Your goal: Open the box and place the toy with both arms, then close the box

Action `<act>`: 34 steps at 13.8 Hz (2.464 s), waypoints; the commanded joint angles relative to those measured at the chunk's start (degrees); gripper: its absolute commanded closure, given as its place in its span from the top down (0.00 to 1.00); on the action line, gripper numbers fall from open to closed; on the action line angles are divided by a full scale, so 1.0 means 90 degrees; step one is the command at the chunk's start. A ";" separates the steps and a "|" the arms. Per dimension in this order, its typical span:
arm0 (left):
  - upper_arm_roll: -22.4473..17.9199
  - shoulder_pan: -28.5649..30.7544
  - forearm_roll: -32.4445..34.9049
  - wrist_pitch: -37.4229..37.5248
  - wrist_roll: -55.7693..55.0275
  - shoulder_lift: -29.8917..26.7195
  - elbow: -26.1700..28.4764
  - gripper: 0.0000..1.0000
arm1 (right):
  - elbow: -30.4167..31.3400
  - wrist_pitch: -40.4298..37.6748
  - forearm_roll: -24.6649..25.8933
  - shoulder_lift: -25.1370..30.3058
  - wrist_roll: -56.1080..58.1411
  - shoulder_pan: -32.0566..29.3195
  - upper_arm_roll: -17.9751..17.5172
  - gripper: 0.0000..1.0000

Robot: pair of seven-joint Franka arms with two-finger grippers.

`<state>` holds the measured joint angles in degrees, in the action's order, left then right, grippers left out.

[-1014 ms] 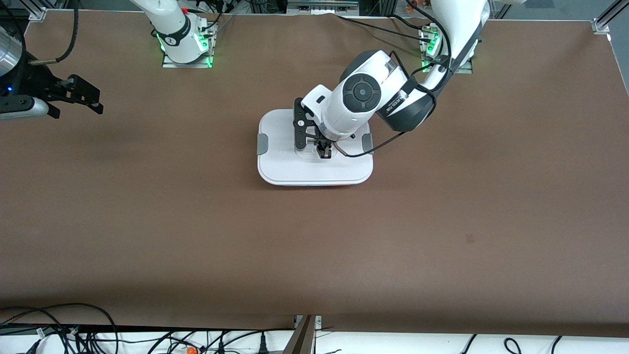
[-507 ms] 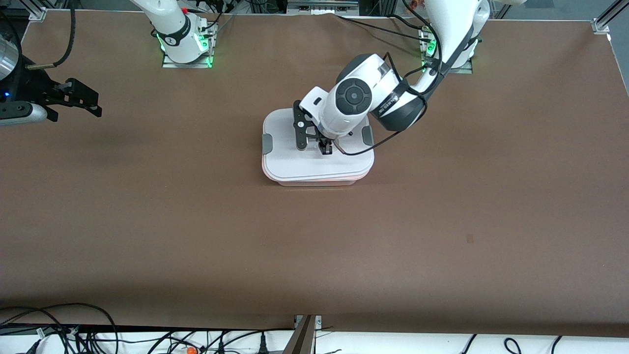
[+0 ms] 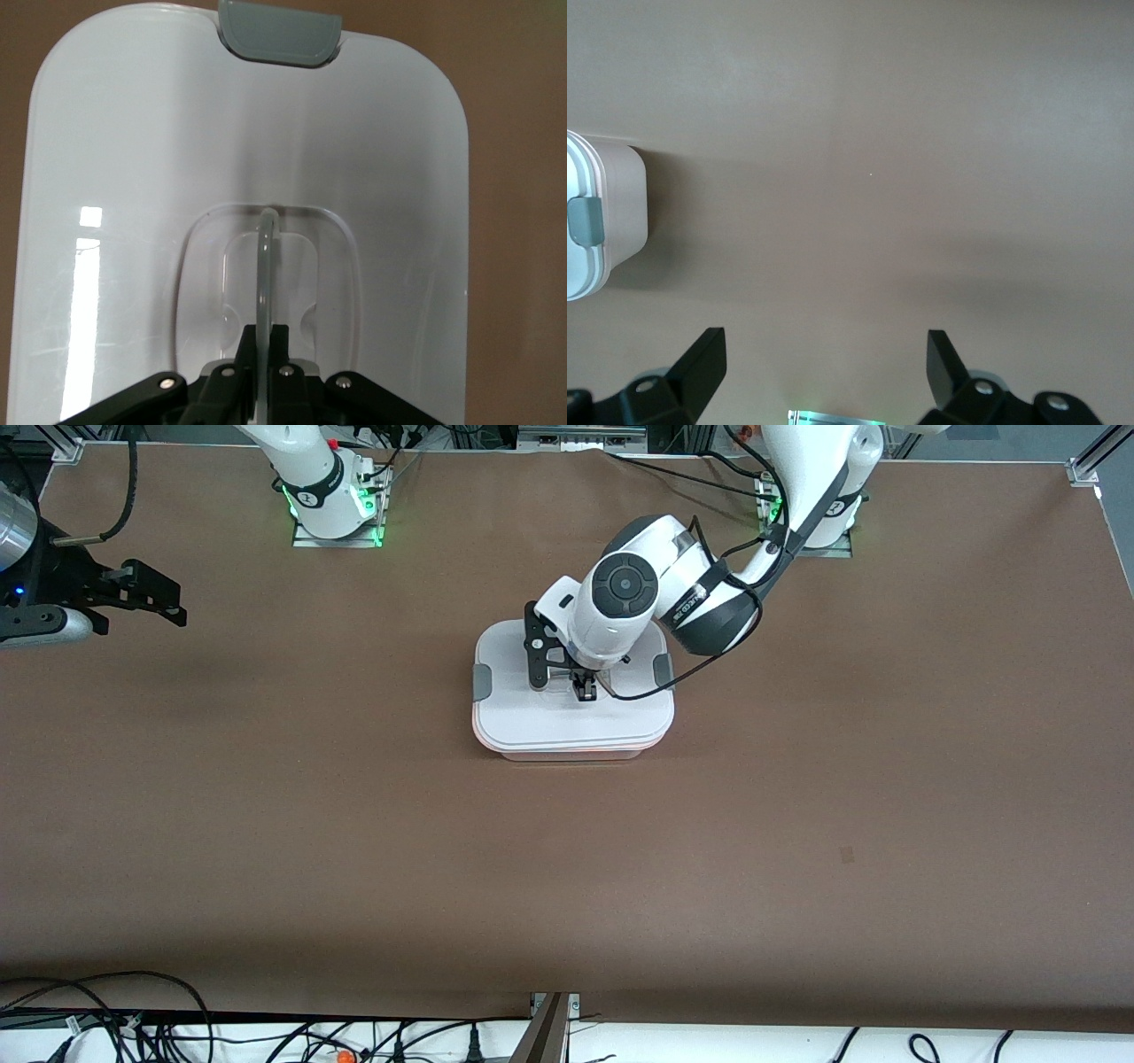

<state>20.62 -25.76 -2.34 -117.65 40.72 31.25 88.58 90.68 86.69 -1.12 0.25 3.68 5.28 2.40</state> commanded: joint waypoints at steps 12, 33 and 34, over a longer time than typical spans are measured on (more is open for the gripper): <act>-0.0006 -0.0155 0.0368 -0.0190 -0.0188 -0.0015 0.0168 0.00 | -0.0135 -0.0062 0.0007 -0.0038 -0.0068 0.0057 0.0056 1.00; -0.0318 0.3280 0.0328 0.3992 -0.1644 -0.1939 -0.0750 1.00 | -0.0125 -0.0130 0.0056 -0.0038 -0.0009 0.0077 0.0037 1.00; -0.0715 0.3302 0.0348 0.3700 -0.1701 -0.2084 -0.0663 1.00 | -0.0125 -0.0130 0.0046 -0.0038 -0.0009 0.0087 0.0027 1.00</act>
<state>16.70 2.71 -0.19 -82.49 27.39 13.16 83.27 90.63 86.62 -1.05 0.10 3.68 5.54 2.45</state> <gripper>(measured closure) 0.000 0.000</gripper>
